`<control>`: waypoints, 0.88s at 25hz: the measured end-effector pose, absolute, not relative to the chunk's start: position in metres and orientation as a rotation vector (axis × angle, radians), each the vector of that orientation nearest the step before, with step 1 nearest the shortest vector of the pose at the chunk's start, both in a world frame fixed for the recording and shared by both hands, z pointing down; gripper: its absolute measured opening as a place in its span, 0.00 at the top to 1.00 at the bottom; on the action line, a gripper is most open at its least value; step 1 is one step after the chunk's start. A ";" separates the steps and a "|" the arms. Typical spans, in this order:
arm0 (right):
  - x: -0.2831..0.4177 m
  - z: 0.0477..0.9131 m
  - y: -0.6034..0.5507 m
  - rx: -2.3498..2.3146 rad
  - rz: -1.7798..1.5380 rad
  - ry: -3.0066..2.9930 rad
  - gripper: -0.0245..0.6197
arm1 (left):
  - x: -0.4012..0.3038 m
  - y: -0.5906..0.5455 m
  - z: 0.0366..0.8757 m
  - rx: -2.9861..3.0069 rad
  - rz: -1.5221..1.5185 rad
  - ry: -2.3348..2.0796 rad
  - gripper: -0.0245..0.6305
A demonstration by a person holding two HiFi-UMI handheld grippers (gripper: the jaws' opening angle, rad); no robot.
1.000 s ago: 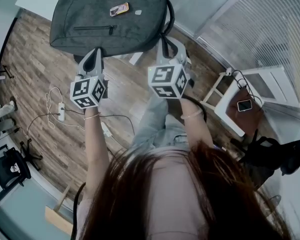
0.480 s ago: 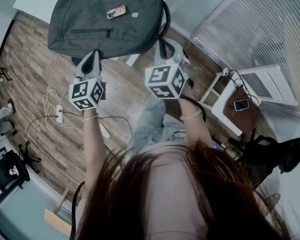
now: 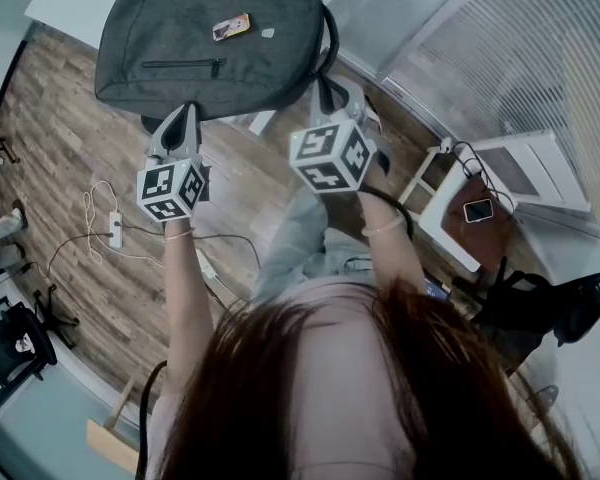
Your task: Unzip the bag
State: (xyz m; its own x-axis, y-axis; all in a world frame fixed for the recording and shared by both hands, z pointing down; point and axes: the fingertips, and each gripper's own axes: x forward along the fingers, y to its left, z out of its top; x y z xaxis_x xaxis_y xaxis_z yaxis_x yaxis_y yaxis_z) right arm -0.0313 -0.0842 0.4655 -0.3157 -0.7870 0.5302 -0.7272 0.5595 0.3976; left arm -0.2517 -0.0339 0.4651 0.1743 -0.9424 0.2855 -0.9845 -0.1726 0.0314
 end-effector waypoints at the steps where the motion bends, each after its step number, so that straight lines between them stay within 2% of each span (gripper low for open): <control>1: -0.031 0.466 -0.085 1.206 -0.111 -2.093 0.94 | -0.252 -0.034 0.465 2.238 0.292 -1.869 0.95; 22: -0.021 0.468 -0.113 1.145 -0.120 -2.041 0.94 | -0.250 -0.034 0.466 2.285 0.262 -1.825 0.95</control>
State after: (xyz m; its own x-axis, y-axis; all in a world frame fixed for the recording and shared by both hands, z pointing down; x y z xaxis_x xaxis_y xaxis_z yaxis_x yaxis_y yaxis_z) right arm -0.0210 -0.1133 0.4681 -0.2927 -0.7594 0.5810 -0.6858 0.5902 0.4258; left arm -0.2505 -0.0340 0.4660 0.2194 -0.9391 0.2646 -0.9756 -0.2141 0.0490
